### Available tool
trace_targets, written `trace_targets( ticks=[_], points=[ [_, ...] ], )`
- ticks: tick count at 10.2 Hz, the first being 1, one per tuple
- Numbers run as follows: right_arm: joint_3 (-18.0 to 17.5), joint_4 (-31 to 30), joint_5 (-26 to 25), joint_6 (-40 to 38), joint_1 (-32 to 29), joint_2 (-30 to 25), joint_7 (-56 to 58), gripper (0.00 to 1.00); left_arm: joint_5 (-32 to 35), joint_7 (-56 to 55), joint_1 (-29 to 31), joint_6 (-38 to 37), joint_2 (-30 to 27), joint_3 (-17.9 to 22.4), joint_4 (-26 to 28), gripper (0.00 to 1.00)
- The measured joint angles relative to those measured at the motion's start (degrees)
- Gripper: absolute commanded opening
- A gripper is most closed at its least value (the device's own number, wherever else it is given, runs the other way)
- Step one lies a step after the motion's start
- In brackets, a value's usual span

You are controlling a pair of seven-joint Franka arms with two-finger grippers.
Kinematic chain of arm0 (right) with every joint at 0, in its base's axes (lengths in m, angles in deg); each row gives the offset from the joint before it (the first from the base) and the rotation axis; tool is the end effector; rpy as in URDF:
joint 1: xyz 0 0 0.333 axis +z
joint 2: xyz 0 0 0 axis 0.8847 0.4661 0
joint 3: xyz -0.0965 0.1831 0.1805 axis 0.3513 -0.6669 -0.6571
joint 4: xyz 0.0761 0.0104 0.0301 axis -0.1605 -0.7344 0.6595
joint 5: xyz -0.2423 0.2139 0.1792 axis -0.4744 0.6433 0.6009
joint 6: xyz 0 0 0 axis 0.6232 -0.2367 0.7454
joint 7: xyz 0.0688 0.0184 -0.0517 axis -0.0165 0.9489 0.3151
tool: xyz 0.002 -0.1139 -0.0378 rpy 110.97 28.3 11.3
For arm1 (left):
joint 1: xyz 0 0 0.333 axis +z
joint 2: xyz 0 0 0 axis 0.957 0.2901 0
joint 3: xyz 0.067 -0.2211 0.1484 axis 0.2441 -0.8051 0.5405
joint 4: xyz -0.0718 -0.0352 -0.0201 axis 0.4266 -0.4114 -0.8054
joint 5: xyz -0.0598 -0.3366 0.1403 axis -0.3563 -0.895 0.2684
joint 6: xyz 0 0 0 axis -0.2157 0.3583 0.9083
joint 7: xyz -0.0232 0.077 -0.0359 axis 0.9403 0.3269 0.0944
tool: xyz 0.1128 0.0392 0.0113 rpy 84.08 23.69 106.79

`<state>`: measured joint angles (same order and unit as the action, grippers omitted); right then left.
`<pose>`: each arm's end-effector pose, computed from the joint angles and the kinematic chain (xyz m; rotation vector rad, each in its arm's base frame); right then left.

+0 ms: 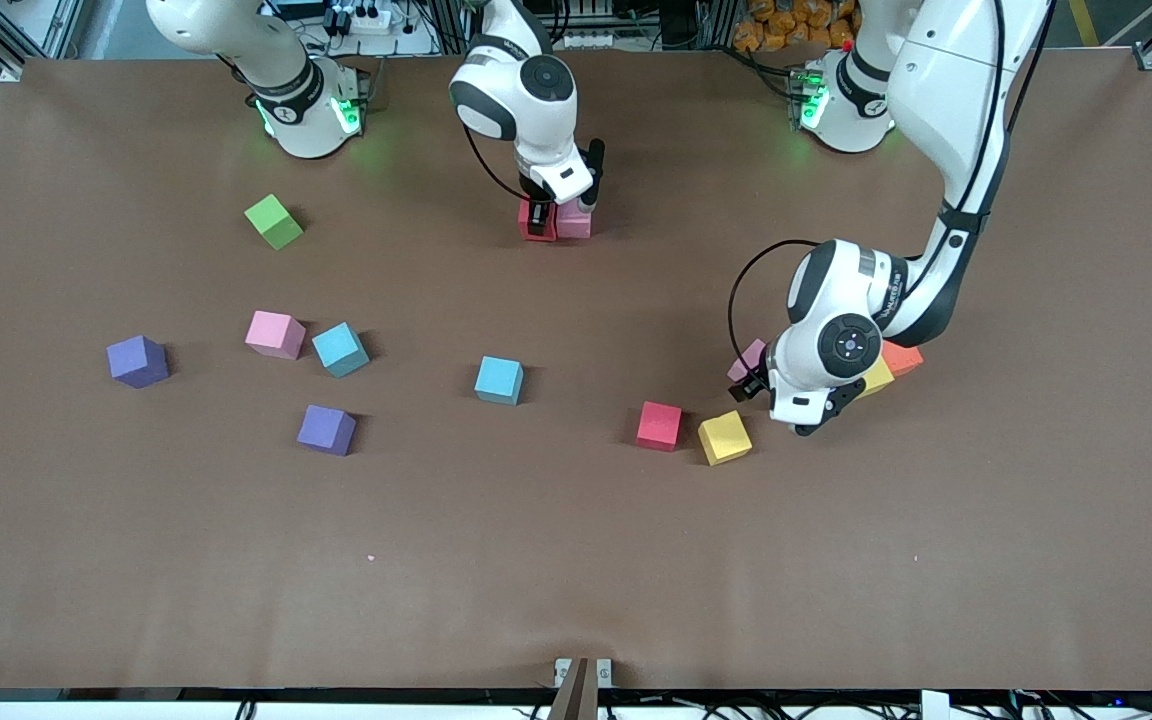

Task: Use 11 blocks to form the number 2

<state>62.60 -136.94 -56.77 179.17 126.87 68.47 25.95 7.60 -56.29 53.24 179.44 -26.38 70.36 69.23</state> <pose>0.2287 0.4488 0.1717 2.3292 2.0185 -0.1258 0.5244 -0.2251 0.1730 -2.8999 -0.9895 0.3633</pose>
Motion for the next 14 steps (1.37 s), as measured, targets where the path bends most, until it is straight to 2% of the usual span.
trace_targets(
  ticks=[1,2,4,6,9,11,12,13,14],
  points=[
    [0.0,0.2,0.0,0.0,0.0,0.2,0.0,0.26,-0.9,0.0,-0.2,0.1,0.1,0.0,0.0,0.34],
    [0.0,0.2,0.0,-0.1,0.0,0.4,0.0,0.26,-1.6,-0.1,-0.2,0.1,0.1,0.0,-0.1,0.25],
    [-0.2,0.2,0.5,-0.5,0.0,0.5,-0.1,0.26,-4.8,-4.2,-0.4,0.3,0.1,0.0,-0.2,0.24],
    [-0.6,0.3,1.4,-1.0,0.0,0.5,-0.2,0.26,-7.6,-12.9,-1.9,0.4,-0.4,-0.8,-0.1,0.23],
    [-1.0,0.3,2.2,-1.1,0.3,0.6,-0.2,0.26,-8.1,-27.7,-1.7,0.6,-4.3,-6.0,3.4,0.22],
    [-1.0,0.5,2.6,-1.1,0.4,0.6,-0.2,0.26,-8.1,-35.5,1.0,3.4,-8.2,-11.7,9.1,0.21],
    [-1.0,0.6,2.7,-1.1,0.4,0.6,-0.2,0.32,-8.2,-38.9,2.8,5.1,-10.2,-14.7,12.1,0.21],
    [-1.0,0.6,2.7,-1.1,0.4,0.6,-0.2,0.84,-8.2,-42.5,4.5,7.1,-11.9,-17.5,14.9,0.21],
    [-1.0,0.7,2.7,-1.1,0.5,0.7,-0.2,1.00,-8.2,-46.8,5.8,8.8,-13.1,-19.9,17.2,0.21]
  ],
)
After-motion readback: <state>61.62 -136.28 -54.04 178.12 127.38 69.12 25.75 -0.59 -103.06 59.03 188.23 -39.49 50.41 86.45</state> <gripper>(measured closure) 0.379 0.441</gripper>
